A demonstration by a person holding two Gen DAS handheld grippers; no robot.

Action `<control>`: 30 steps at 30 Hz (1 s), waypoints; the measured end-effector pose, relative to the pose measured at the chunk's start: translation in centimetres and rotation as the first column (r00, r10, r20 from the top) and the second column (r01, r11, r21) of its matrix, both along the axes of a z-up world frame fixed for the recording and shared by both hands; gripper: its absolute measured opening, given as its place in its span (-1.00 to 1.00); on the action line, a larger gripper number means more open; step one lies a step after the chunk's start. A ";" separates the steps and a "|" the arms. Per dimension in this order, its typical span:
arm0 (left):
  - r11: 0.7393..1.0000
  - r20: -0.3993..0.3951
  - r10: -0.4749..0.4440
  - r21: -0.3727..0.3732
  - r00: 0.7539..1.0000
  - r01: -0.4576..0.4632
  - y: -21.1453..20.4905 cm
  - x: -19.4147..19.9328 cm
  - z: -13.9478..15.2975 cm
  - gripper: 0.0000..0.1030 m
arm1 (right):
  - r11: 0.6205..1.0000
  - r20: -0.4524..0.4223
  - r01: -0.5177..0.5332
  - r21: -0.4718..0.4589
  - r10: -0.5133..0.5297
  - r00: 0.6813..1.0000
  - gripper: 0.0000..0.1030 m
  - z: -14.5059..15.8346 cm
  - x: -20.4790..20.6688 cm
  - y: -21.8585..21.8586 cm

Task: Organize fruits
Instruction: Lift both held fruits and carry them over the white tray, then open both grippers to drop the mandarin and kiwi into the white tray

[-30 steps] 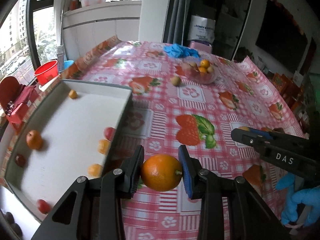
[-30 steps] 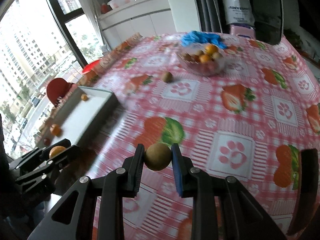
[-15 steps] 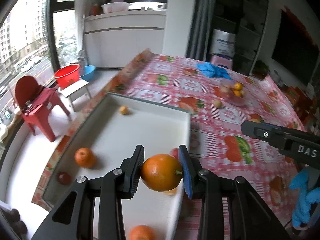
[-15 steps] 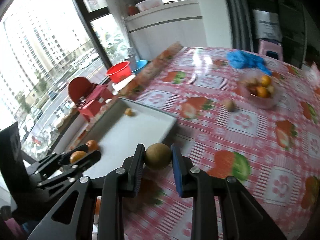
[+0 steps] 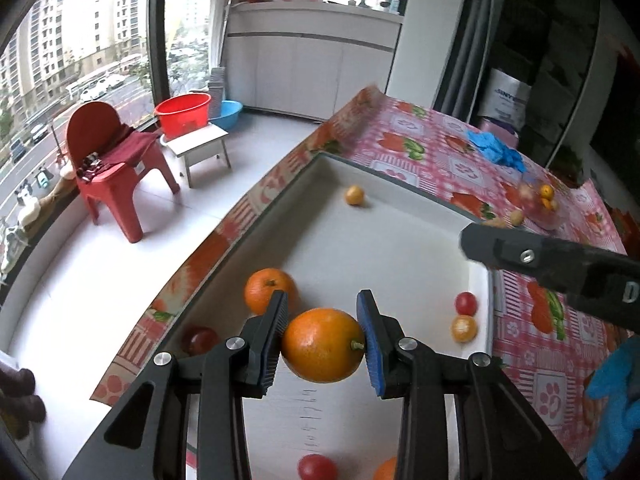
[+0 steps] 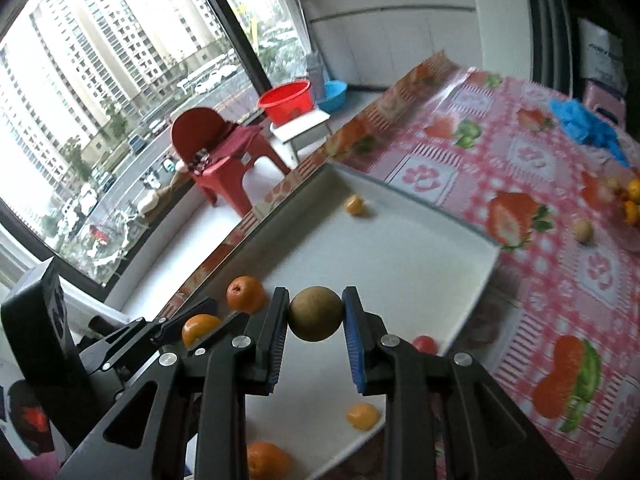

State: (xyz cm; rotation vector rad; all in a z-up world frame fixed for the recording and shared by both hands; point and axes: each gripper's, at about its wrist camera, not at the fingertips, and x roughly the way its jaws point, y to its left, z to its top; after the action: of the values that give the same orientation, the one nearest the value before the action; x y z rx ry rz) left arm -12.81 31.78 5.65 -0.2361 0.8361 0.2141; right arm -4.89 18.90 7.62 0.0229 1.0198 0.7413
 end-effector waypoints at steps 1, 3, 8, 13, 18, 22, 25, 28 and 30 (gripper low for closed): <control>1.000 -0.006 0.006 -0.002 1.000 -0.006 0.2 0.1 -0.2 -0.28 | 1.000 -0.008 -0.006 -0.001 0.006 1.000 -0.43 -0.2 0.2 0.3; 1.000 -0.014 0.014 -0.011 1.000 -0.015 0.7 0.2 -0.6 -0.28 | 1.000 -0.019 -0.020 -0.008 0.020 1.000 -0.43 -0.7 0.4 1.1; 0.999 -0.040 0.028 -0.016 0.999 -0.028 1.3 0.4 -1.6 -0.28 | 0.999 -0.065 -0.051 -0.019 0.050 0.997 -0.42 -1.9 1.0 2.3; 1.000 -0.035 0.022 0.002 0.999 -0.022 1.1 0.4 -1.8 -0.28 | 0.998 -0.102 -0.066 -0.020 0.064 0.993 -0.41 -2.6 1.6 2.7; 1.000 -0.048 -0.005 0.008 0.999 0.005 0.2 0.6 -2.1 -0.13 | 0.999 -0.083 -0.044 -0.018 0.042 0.996 0.32 -1.9 1.7 1.7; 1.000 0.005 0.012 0.024 1.000 -0.012 -0.4 -0.1 -1.3 0.69 | 1.000 -0.074 -0.014 -0.010 0.013 0.997 0.55 -1.2 2.0 0.0; 1.000 -0.005 0.004 0.031 1.000 -0.004 -0.8 0.1 -0.9 0.69 | 1.000 -0.054 0.017 -0.019 -0.018 0.998 0.57 -0.7 2.4 -2.0; 0.999 0.002 0.006 0.034 1.000 -0.006 -1.0 0.0 -0.4 0.69 | 0.997 -0.047 0.068 -0.029 -0.070 0.996 0.60 -0.4 3.2 -4.4; 1.000 0.001 0.009 0.029 1.000 -0.009 -1.0 0.1 -0.1 0.69 | 0.993 -0.048 0.115 -0.028 -0.116 0.992 0.66 -0.3 3.8 -6.5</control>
State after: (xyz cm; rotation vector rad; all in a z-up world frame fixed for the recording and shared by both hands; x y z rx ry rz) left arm -12.76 30.76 5.56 -0.2124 0.8305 0.2344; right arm -1.06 12.43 7.30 0.0783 1.0658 0.6251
